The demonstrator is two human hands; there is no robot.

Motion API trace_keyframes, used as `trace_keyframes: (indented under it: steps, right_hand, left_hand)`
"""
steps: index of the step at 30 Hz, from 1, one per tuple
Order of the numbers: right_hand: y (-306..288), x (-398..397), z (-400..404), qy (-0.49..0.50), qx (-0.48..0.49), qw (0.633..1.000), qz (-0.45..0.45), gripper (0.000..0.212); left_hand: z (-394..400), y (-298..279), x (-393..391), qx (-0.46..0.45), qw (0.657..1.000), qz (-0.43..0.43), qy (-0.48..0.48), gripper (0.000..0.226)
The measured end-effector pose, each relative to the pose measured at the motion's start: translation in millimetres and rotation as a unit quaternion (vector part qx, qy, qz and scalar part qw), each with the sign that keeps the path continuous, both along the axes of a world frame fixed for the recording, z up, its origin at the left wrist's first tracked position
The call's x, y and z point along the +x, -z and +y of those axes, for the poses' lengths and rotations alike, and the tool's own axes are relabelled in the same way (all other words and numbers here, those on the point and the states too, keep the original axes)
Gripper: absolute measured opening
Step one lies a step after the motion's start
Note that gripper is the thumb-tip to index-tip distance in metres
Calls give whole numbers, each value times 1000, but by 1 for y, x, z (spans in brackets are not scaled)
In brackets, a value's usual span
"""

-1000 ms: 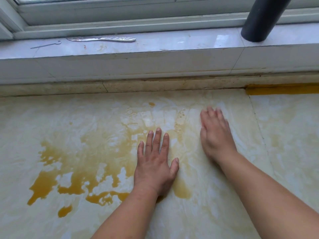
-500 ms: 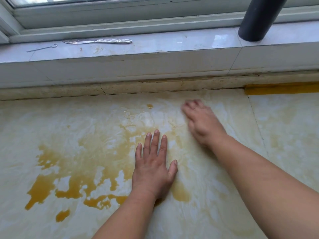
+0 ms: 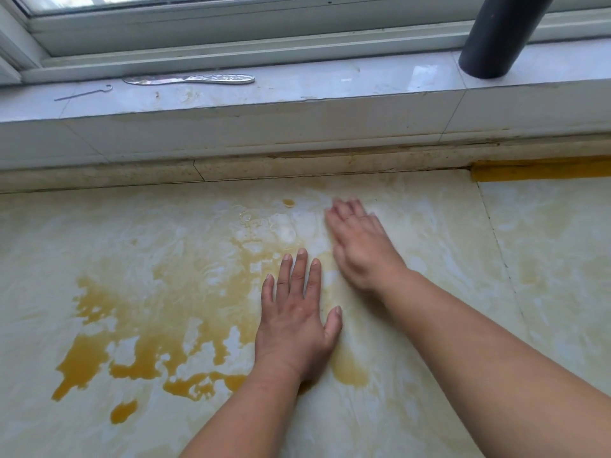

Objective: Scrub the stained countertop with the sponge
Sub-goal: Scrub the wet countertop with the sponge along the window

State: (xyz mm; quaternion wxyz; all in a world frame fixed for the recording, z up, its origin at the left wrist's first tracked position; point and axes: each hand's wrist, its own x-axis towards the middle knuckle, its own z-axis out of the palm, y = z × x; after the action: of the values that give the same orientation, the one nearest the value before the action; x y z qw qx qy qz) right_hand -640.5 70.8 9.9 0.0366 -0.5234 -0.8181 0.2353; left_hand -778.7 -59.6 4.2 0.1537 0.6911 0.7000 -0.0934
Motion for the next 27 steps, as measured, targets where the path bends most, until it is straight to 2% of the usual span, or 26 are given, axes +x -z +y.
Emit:
trace_keyframes:
  steps: [5, 9, 12, 22, 25, 27]
  right_hand:
    - [-2, 34, -62, -110, 2, 994, 24, 67]
    - [-1, 69, -139, -116, 27, 993, 0, 69]
    - [2, 74, -168, -104, 35, 994, 1, 72]
    - [-3, 11, -49, -2, 14, 1000, -7, 65]
    - [-4, 24, -47, -7, 16, 1000, -1, 63]
    - [-4, 46, -41, 44, 18, 999, -6, 63]
  left_hand:
    - [-1, 0, -1, -1, 1000, -10, -4, 88]
    - [-1, -2, -3, -5, 1000, -20, 4, 89]
    - [-1, -1, -2, -4, 1000, -19, 5, 88]
    - [2, 1, -2, 2, 1000, -11, 1, 89]
    - [1, 1, -2, 6, 1000, -17, -3, 90]
    - [0, 1, -2, 6, 1000, -15, -1, 89]
